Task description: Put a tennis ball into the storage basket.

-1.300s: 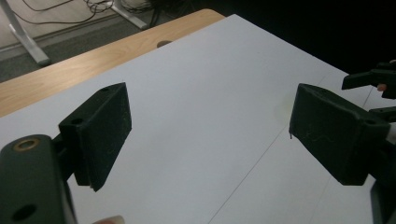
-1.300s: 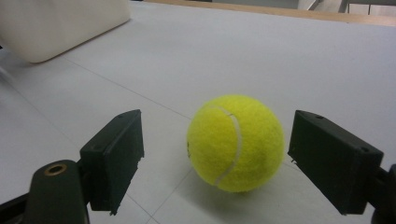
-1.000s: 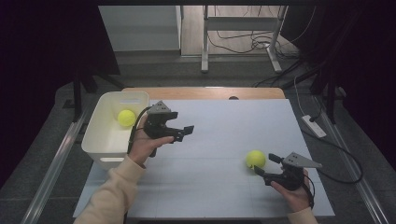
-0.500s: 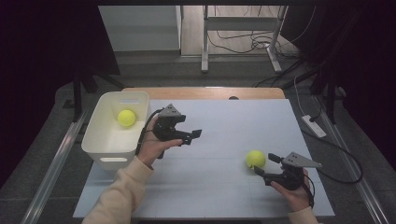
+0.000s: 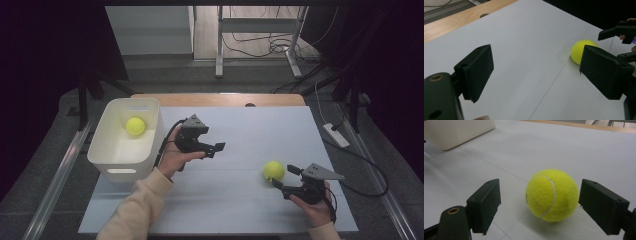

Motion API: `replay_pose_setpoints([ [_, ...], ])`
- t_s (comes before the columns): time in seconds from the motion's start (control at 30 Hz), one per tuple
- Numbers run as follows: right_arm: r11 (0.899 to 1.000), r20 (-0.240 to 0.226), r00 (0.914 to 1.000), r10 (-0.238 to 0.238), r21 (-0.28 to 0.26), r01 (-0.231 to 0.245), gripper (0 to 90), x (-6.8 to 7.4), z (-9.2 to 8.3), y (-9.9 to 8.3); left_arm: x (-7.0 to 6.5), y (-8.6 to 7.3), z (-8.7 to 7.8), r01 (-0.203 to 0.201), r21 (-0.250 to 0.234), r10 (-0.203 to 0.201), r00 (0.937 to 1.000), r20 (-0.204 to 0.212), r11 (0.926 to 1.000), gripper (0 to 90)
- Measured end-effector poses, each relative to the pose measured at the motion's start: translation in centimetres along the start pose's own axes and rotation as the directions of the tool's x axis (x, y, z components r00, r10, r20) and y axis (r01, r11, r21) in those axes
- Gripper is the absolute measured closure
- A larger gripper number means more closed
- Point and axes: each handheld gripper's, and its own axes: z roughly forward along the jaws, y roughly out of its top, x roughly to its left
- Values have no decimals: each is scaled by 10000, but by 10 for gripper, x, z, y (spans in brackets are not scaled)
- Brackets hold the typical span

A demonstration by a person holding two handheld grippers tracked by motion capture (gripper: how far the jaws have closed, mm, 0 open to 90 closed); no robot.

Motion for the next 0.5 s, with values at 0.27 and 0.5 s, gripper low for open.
replay_pose_setpoints([
  [0.27, 10000, -61, 10000, 56, -60, -56, 176, 3, -1, 1, -6, 1, 19, -114, 247, 109, 9997, 220, 9996, 126],
  [0.5, 10000, -77, 10000, 50, -77, -50, 176, 3, -1, 1, -11, 3, 35, -111, 402, 91, 9987, 507, 9991, 128],
])
